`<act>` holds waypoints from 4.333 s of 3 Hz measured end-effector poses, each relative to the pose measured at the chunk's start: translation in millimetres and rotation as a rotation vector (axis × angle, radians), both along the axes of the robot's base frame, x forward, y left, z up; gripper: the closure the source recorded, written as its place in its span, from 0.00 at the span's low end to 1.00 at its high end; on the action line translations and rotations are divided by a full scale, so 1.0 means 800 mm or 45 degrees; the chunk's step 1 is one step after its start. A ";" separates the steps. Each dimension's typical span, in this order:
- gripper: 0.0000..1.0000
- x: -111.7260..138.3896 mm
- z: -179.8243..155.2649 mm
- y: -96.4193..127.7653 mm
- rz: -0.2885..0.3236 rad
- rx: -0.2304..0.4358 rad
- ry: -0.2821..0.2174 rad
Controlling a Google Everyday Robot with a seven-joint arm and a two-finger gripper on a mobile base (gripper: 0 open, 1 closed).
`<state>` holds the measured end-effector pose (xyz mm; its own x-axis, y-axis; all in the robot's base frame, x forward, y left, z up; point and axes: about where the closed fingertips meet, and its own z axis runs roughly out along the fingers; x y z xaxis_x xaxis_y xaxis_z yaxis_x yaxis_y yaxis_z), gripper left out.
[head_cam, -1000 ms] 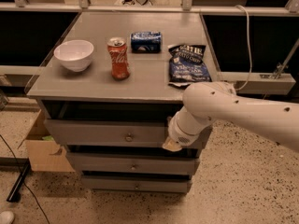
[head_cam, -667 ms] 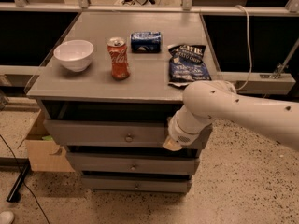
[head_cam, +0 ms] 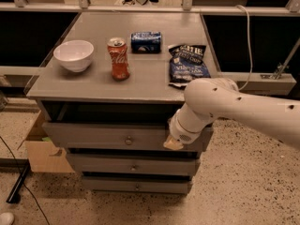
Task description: Open top drawer
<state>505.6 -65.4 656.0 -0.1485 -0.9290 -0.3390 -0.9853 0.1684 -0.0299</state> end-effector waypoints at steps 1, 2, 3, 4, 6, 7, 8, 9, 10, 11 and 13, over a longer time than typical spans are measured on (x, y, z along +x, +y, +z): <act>1.00 0.001 0.006 0.000 0.000 0.000 0.000; 1.00 0.002 0.012 0.000 0.000 0.000 0.000; 1.00 0.002 0.017 0.000 0.000 0.002 -0.001; 1.00 0.003 0.024 0.000 0.000 0.002 -0.001; 1.00 -0.006 0.038 0.007 0.019 0.037 -0.037; 1.00 -0.043 0.064 0.022 0.063 0.097 -0.108; 1.00 -0.129 0.087 0.011 0.096 0.184 -0.123; 0.85 -0.151 0.102 -0.017 0.037 0.264 -0.147; 0.62 -0.151 0.102 -0.017 0.036 0.265 -0.148; 0.39 -0.151 0.102 -0.017 0.036 0.264 -0.148; 0.00 -0.147 0.102 -0.016 0.039 0.261 -0.150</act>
Offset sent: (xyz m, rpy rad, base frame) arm -0.1299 -0.0825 0.0775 0.2125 -0.0711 -0.1178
